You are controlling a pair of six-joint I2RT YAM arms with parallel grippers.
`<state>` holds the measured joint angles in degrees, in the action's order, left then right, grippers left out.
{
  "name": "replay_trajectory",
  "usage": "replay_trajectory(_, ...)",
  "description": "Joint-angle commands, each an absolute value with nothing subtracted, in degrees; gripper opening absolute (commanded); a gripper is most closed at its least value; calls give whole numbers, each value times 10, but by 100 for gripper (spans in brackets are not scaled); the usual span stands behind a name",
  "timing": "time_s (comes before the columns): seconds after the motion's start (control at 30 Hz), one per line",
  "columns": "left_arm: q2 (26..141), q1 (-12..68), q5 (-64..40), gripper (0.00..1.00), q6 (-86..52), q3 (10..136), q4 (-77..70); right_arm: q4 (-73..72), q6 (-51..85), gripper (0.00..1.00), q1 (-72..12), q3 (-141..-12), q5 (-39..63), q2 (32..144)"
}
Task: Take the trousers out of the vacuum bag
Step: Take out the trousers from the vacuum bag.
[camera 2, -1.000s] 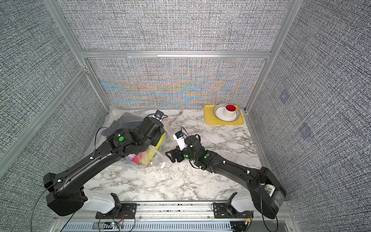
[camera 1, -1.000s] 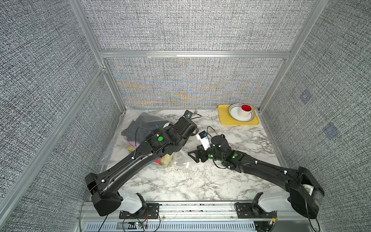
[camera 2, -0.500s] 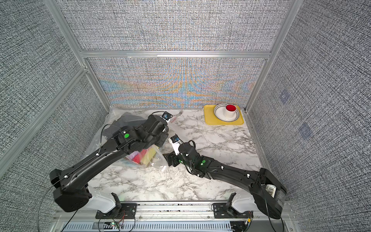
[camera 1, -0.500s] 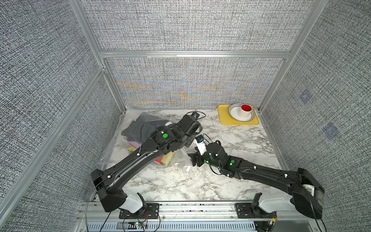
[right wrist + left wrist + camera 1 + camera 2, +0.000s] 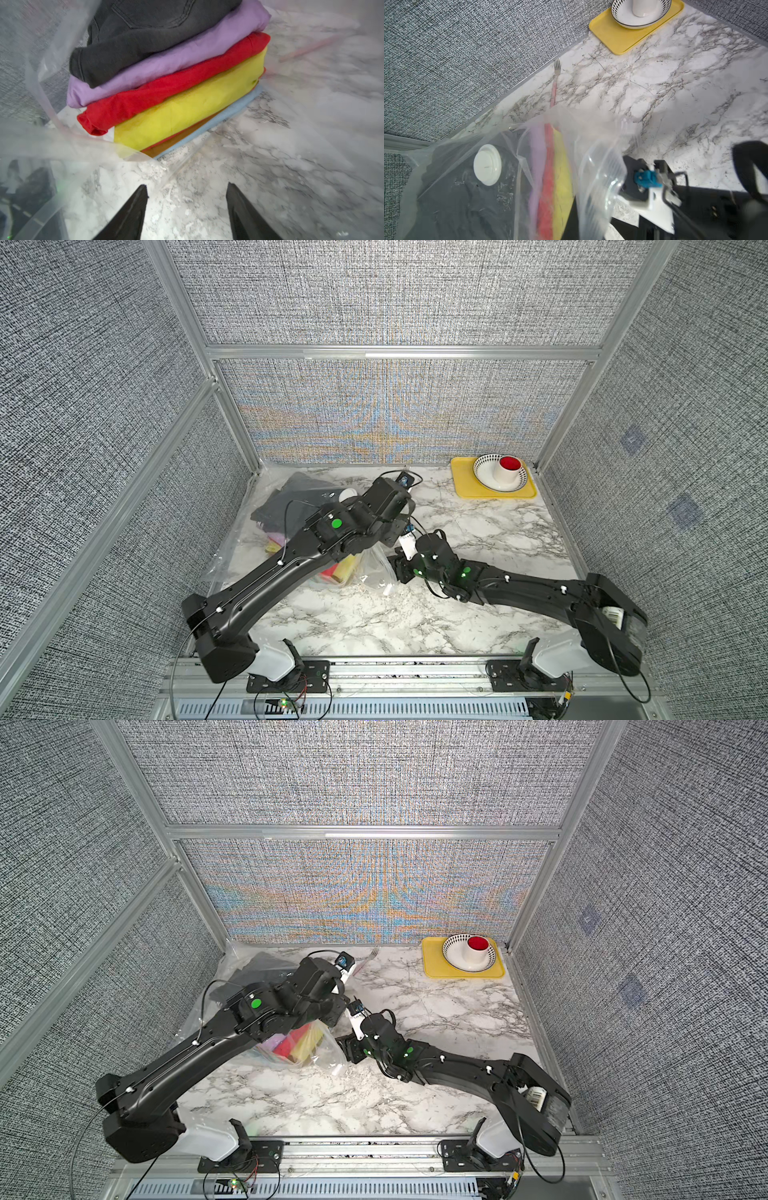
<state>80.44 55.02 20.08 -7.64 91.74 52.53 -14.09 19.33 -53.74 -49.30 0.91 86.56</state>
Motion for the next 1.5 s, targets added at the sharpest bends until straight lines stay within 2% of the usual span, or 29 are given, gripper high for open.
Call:
replay_trajectory(0.0,762,551,153,0,-64,875,447,-179,208,60,-534,-522,73,896)
replay_trajectory(0.1,743,552,137,0,-57,852,428,-183,220,53,-529,-554,111,926)
replay_trajectory(0.23,747,551,142,0,-48,848,406,-219,262,35,-513,-575,173,955)
replay_trajectory(0.27,753,551,143,0,-43,851,397,-232,274,33,-509,-576,188,961)
replay_trajectory(0.43,796,551,177,0,-20,893,367,-251,302,34,-504,-604,236,995)
replay_trajectory(0.57,828,552,174,0,-4,938,364,-279,335,44,-503,-623,276,1018)
replay_trajectory(0.6,832,552,172,0,-4,942,363,-285,343,43,-501,-628,282,1023)
replay_trajectory(0.67,832,551,170,0,-4,940,357,-305,367,30,-495,-639,293,1032)
replay_trajectory(0.73,825,552,169,0,-4,929,348,-329,396,27,-487,-651,308,1045)
replay_trajectory(1.1,796,551,177,0,-6,897,337,-281,453,29,-463,-791,324,1143)
replay_trajectory(1.2,792,551,179,0,-4,896,336,-276,471,34,-457,-800,320,1156)
replay_trajectory(1.37,785,551,184,0,2,894,334,-245,472,48,-455,-807,304,1158)
replay_trajectory(1.47,782,551,186,0,5,895,332,-231,475,50,-455,-813,299,1162)
